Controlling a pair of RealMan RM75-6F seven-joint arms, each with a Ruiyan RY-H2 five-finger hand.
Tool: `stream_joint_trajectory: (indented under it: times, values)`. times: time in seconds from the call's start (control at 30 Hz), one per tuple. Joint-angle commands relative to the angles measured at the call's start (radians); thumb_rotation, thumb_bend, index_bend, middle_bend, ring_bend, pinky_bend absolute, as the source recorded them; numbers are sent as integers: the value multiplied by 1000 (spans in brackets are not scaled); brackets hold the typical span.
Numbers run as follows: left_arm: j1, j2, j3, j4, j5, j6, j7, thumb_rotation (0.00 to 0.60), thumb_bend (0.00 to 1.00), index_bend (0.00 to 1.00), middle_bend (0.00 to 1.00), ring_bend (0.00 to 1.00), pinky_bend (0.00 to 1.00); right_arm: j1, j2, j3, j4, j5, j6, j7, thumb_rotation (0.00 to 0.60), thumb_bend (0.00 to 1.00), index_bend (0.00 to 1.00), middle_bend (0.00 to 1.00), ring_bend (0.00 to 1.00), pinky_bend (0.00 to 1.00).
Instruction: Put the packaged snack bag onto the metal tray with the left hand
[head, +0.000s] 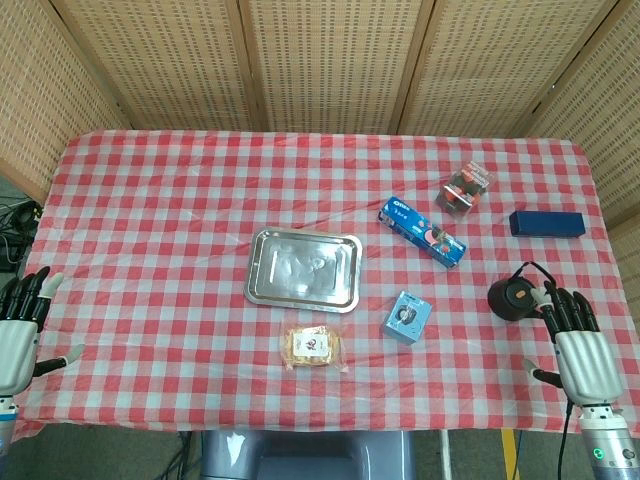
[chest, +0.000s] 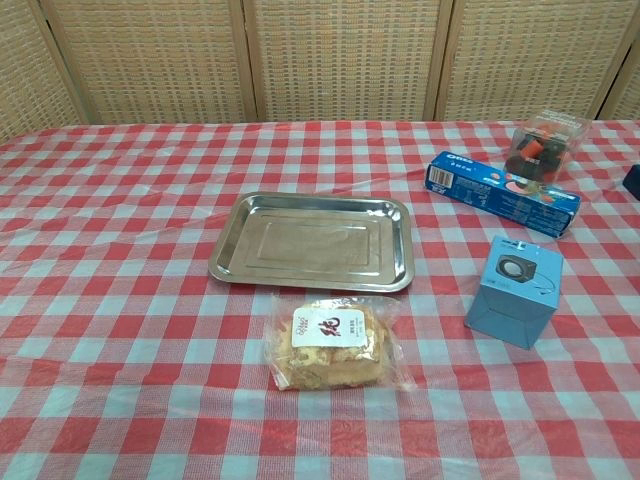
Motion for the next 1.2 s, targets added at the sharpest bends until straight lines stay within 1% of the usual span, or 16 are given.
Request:
stream_joint_trajectory:
  times: [0.03, 0.3, 0.6, 0.8, 0.83, 0.87, 0.9, 0.93, 0.97, 1.0, 1.03, 1.07, 1.1, 1.13, 1.17, 1.2]
  values:
    - [-1, 0, 0, 0, 1, 0, 0, 600, 0, 0, 0, 0, 0, -1, 0, 0, 1, -2, 4, 0, 600, 0, 0, 0, 0, 0]
    - [-2, -1, 2, -5, 8, 0, 5, 600, 0, 0, 0, 0, 0, -5, 6, 3, -2, -2, 11, 22, 600, 0, 0, 0, 0, 0]
    - [-7, 2, 3, -4, 1, -15, 6, 600, 0, 0, 0, 0, 0, -7, -2, 8, 8, -12, 30, 20, 600, 0, 0, 0, 0, 0]
    - [-4, 4, 7, -9, 13, -7, 5, 600, 0, 0, 0, 0, 0, -11, -3, 10, 18, -12, 37, 23, 600, 0, 2, 0, 0, 0]
    - [-4, 3, 7, -9, 14, -6, 7, 600, 0, 0, 0, 0, 0, -11, -4, 10, 19, -12, 38, 23, 600, 0, 25, 0, 0, 0]
    - [-4, 3, 8, -9, 16, -4, 9, 600, 0, 0, 0, 0, 0, -12, -5, 11, 20, -12, 41, 22, 600, 1, 97, 16, 2, 11]
    - [-3, 2, 8, -9, 17, -3, 10, 600, 10, 0, 0, 0, 0, -12, -7, 12, 21, -15, 45, 20, 600, 8, 188, 75, 33, 55]
    - [-3, 1, 8, -9, 19, 0, 10, 600, 74, 47, 1, 10, 49, -13, -11, 16, 25, -19, 55, 18, 600, 41, 382, 241, 158, 193]
    - [-2, -1, 6, -9, 21, 5, 10, 600, 199, 185, 68, 92, 180, -15, -20, 23, 31, -24, 74, 15, 600, 93, 584, 456, 334, 385]
    - [-1, -4, 2, -8, 21, 13, 10, 600, 315, 332, 162, 188, 301, -17, -30, 34, 38, -29, 98, 11, 600, 128, 689, 587, 454, 506]
    - [2, -13, -7, -6, 21, 31, 12, 600, 474, 559, 323, 353, 496, -20, -51, 49, 55, -40, 135, 5, 600, 166, 783, 703, 574, 628]
    - [11, -60, -46, 16, 28, 109, 8, 600, 577, 729, 479, 500, 632, -23, -84, 62, 85, -64, 185, 4, 600, 179, 811, 734, 610, 667]
    - [16, -89, -55, 37, 32, 136, 7, 600, 612, 787, 534, 551, 675, -24, -100, 63, 105, -76, 200, 5, 600, 179, 816, 736, 613, 672]
    - [17, -106, -55, 56, 41, 149, 9, 600, 623, 806, 557, 577, 697, -23, -110, 64, 121, -87, 212, 7, 600, 179, 807, 720, 604, 669]
    - [17, -112, -49, 67, 46, 147, 10, 600, 616, 792, 548, 573, 691, -24, -118, 65, 131, -90, 219, 11, 600, 174, 740, 643, 536, 623]
    - [16, -113, -45, 72, 50, 142, 9, 600, 587, 746, 509, 539, 659, -23, -119, 60, 137, -92, 213, 15, 600, 168, 657, 549, 451, 550]
